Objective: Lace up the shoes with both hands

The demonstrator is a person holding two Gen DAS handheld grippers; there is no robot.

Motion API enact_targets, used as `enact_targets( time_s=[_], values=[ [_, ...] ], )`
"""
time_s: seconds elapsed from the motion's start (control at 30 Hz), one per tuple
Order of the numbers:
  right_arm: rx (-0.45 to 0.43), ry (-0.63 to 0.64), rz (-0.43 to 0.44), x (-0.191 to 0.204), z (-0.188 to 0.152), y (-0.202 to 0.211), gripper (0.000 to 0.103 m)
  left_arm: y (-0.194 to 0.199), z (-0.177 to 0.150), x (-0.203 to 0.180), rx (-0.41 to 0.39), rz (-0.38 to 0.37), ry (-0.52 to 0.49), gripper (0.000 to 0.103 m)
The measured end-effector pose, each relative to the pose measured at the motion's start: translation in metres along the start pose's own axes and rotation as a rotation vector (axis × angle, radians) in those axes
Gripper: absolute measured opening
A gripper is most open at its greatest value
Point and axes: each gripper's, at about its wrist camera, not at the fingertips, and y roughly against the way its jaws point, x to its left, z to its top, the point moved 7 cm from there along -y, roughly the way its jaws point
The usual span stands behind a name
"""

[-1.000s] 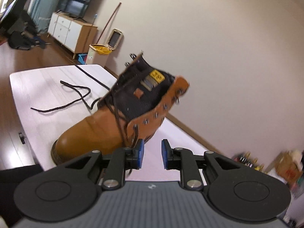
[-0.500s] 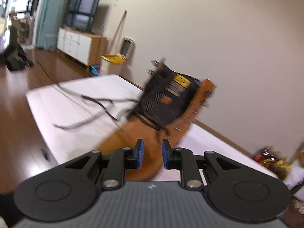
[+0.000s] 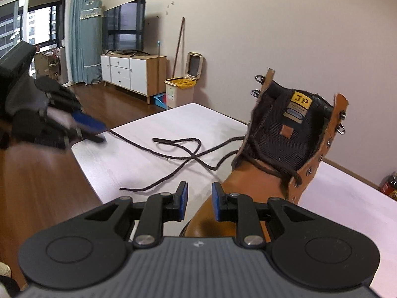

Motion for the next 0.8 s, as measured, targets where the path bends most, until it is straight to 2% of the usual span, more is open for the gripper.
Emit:
enact_targets(
  time_s=[0.1, 0.13, 0.17, 0.37, 0.4, 0.47, 0.57, 0.67, 0.7, 0.8],
  values=[
    [0.001, -0.014, -0.022, -0.006, -0.006, 0.006, 0.024, -0.018, 0.000, -0.019, 0.030, -0.032, -0.019, 0.022],
    [0.002, -0.018, -0.026, -0.008, -0.006, 0.007, 0.024, -0.024, 0.000, -0.024, 0.041, -0.043, -0.020, 0.015],
    [0.001, -0.028, -0.030, -0.011, -0.008, 0.009, 0.024, -0.030, 0.000, -0.026, 0.053, -0.046, -0.021, 0.013],
    [-0.002, -0.068, -0.030, -0.020, -0.016, 0.011, 0.024, -0.047, 0.000, -0.015, 0.094, -0.039, -0.018, 0.010],
    [-0.005, -0.075, -0.026, -0.020, -0.016, 0.011, 0.024, -0.049, 0.000, -0.014, 0.100, -0.045, -0.015, 0.003],
    [-0.013, -0.120, 0.009, -0.019, -0.019, 0.010, 0.024, -0.048, 0.002, -0.013, 0.092, -0.055, 0.007, 0.002],
    [-0.026, -0.189, 0.062, -0.018, -0.023, 0.008, 0.024, -0.039, 0.011, -0.009, 0.023, -0.102, 0.124, 0.002],
    [-0.039, -0.257, 0.114, -0.016, -0.027, 0.007, 0.024, -0.024, 0.027, 0.004, -0.104, -0.222, 0.360, 0.002],
    [-0.043, -0.280, 0.132, -0.015, -0.028, 0.006, 0.025, -0.019, 0.032, 0.007, -0.152, -0.287, 0.461, 0.002],
    [-0.064, -0.380, 0.215, -0.014, -0.030, 0.006, 0.025, -0.016, 0.037, 0.008, -0.208, -0.375, 0.590, 0.002]
  ],
)
